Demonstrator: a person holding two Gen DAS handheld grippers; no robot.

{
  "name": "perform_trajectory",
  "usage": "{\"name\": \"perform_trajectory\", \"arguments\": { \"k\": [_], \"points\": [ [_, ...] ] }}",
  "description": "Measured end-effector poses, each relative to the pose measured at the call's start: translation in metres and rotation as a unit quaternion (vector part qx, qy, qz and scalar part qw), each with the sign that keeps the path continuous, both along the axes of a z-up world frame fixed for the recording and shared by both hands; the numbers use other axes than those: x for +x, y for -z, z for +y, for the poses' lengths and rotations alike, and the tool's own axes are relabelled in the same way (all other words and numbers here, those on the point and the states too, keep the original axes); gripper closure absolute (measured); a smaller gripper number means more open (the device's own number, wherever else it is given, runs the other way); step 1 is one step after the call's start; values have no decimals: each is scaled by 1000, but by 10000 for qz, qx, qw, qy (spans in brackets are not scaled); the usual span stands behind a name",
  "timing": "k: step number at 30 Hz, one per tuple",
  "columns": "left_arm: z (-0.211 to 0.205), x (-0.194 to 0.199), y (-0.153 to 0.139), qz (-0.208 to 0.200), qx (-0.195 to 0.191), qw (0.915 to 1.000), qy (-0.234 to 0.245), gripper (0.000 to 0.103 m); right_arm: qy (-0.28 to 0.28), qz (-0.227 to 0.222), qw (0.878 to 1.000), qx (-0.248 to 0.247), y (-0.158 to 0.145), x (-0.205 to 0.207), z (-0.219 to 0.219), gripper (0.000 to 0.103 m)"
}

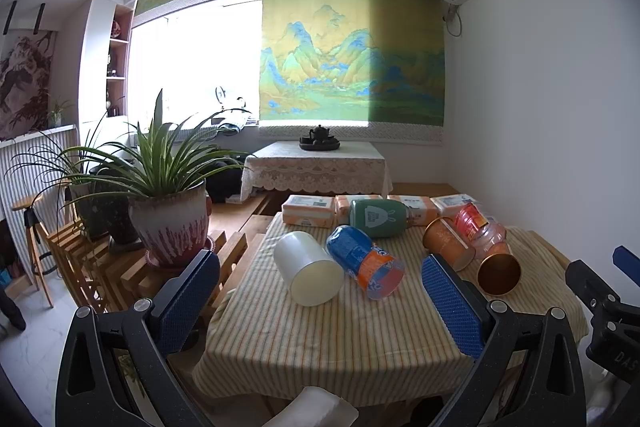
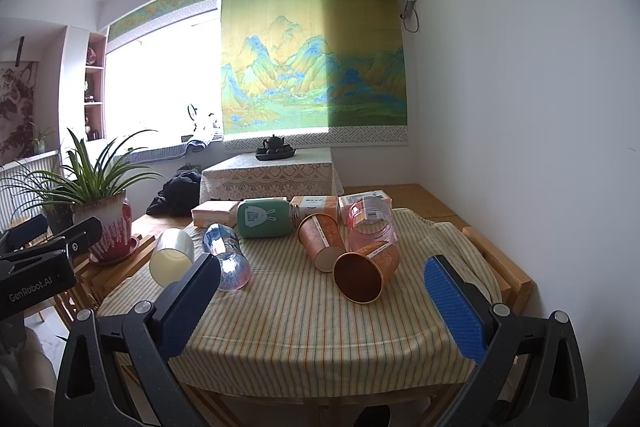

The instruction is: Flip cup upside down

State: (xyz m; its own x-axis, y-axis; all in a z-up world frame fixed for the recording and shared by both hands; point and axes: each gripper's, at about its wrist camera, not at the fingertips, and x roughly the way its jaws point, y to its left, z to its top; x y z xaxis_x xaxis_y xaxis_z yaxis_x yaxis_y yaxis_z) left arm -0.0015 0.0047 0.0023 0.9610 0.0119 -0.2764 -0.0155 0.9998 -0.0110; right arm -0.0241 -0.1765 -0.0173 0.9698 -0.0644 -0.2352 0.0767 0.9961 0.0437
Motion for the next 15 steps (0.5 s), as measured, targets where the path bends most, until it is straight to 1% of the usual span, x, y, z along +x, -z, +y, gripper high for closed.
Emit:
{"name": "perform_trajectory", "arguments": {
  "k": [15],
  "points": [
    [-1, 1, 3, 0, 14, 10000, -7, 1, 3, 9, 10000, 4, 2, 2, -1, 2]
  ]
}}
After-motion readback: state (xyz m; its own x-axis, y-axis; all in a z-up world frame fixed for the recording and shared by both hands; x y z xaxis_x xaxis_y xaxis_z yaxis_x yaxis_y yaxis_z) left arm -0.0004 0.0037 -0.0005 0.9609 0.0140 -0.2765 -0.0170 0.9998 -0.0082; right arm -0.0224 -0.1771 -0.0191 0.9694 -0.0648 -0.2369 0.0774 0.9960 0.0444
